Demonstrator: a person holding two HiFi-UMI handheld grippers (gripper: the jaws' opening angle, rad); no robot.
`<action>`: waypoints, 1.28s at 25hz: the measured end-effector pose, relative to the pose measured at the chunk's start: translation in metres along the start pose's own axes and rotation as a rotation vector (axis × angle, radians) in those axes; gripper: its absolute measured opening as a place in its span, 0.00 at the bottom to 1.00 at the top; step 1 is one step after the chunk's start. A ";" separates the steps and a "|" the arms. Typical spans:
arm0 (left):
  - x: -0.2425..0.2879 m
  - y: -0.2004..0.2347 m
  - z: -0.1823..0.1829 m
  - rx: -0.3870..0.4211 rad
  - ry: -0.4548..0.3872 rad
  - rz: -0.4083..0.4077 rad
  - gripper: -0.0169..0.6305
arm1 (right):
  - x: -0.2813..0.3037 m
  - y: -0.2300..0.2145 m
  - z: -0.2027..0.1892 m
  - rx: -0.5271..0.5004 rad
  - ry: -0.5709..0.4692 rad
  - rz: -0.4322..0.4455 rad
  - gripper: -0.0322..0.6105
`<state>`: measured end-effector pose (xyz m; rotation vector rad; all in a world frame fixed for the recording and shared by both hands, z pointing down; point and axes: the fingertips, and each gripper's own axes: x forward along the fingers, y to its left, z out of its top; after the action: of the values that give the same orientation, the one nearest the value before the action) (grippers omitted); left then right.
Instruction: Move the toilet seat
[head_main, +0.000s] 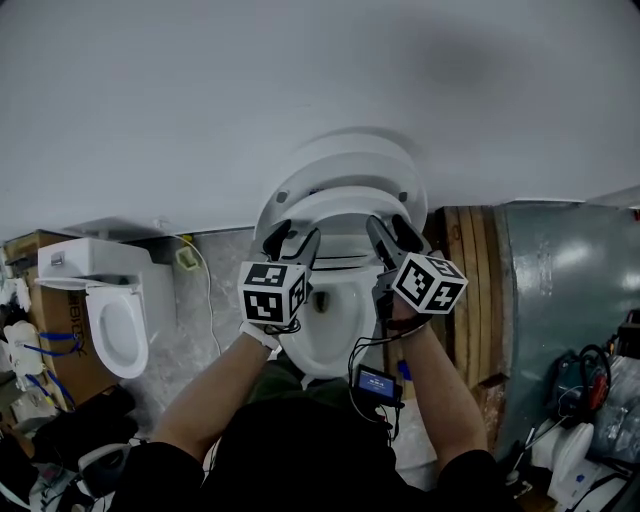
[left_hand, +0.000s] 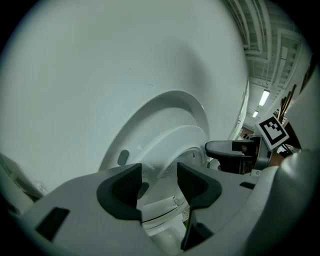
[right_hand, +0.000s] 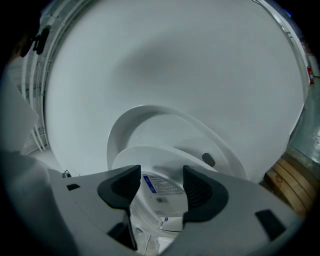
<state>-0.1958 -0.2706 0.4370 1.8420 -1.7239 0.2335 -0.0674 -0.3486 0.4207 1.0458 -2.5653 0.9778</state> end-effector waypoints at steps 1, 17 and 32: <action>0.002 0.001 0.001 -0.002 -0.001 0.001 0.38 | 0.002 -0.001 0.001 -0.001 -0.002 -0.004 0.50; 0.012 0.014 0.012 -0.014 -0.009 0.039 0.38 | -0.035 0.018 0.018 -0.006 -0.066 0.032 0.50; -0.136 -0.081 0.049 -0.152 -0.201 -0.154 0.38 | -0.162 0.063 0.051 0.016 -0.222 0.201 0.45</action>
<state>-0.1512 -0.1833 0.3037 1.9260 -1.6682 -0.1454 0.0104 -0.2597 0.2833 0.9641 -2.8944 0.9791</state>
